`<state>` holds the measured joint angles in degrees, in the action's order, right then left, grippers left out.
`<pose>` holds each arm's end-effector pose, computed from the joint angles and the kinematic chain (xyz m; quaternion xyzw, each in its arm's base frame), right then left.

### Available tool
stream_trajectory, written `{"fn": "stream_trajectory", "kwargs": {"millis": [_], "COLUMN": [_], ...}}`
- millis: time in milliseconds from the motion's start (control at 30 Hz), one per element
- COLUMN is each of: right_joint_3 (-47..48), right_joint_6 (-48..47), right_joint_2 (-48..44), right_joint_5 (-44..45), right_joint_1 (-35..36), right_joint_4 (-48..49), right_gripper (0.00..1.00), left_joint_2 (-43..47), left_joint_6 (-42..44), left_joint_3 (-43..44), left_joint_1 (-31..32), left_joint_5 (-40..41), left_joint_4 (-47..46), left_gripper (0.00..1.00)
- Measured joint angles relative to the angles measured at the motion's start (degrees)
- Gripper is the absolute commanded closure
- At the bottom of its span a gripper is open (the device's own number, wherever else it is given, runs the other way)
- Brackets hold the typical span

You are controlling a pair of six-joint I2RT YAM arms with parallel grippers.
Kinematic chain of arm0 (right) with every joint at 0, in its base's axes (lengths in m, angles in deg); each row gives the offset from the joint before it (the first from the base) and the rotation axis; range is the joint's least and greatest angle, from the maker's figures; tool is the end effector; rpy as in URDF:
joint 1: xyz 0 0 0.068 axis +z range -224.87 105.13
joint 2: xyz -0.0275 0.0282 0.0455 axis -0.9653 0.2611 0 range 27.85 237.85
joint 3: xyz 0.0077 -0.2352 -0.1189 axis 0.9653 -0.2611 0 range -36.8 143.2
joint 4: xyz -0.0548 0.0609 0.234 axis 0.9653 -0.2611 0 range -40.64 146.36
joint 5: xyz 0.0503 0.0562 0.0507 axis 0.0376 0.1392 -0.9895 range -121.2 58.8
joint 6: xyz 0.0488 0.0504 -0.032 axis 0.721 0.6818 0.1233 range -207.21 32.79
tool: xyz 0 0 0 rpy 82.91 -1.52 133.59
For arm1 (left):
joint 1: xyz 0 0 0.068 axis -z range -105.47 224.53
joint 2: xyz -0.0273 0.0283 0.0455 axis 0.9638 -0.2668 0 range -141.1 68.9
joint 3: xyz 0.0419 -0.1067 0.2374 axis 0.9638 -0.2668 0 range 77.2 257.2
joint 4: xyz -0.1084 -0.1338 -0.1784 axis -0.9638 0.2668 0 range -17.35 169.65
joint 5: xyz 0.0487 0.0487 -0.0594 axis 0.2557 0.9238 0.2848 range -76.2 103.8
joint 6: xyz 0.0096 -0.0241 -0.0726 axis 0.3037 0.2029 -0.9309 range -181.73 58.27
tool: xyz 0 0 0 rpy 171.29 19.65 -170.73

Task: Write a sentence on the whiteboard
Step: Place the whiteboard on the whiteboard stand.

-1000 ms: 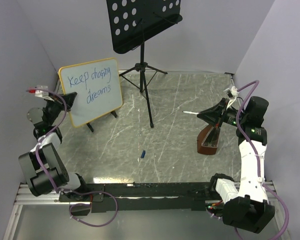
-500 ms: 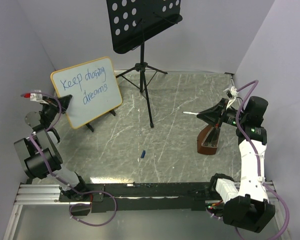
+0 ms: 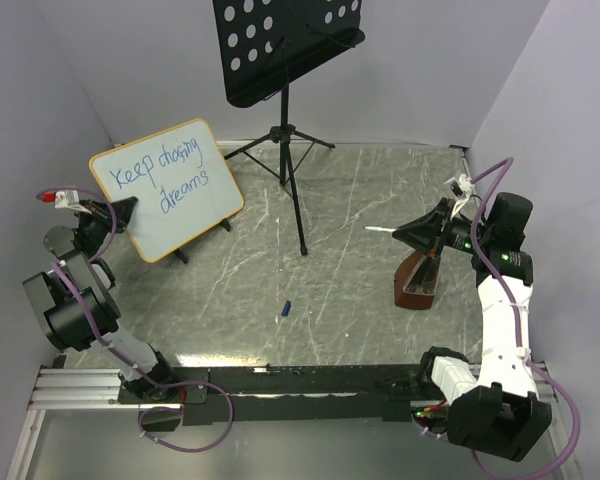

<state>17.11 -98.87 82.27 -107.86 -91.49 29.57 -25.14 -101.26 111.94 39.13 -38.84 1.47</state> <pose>0.1928 0.0091 0.3375 -0.2933 0.6833 0.4139 0.5251 0.2900 0.1419 0.2232 -0.0703 0.6578 -0.3043 0.6854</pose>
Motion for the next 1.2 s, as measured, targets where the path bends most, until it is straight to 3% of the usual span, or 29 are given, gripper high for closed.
{"fn": "stream_trajectory", "kwargs": {"millis": [567,1200], "right_joint_3": [0.57,1.70], "right_joint_6": [-3.19,-5.01], "right_joint_2": [2.12,3.61], "right_joint_5": [-0.55,-0.85], "right_joint_1": [1.14,1.95], "right_joint_4": [-4.02,-6.47], "right_gripper": [1.00,1.00], "left_joint_2": [9.05,2.27], "left_joint_6": [12.68,18.29], "left_joint_3": [1.22,-0.66], "left_joint_1": [1.09,0.02], "left_joint_5": [3.67,4.76], "left_joint_4": [20.46,14.10], "left_gripper": [0.82,0.80]}}
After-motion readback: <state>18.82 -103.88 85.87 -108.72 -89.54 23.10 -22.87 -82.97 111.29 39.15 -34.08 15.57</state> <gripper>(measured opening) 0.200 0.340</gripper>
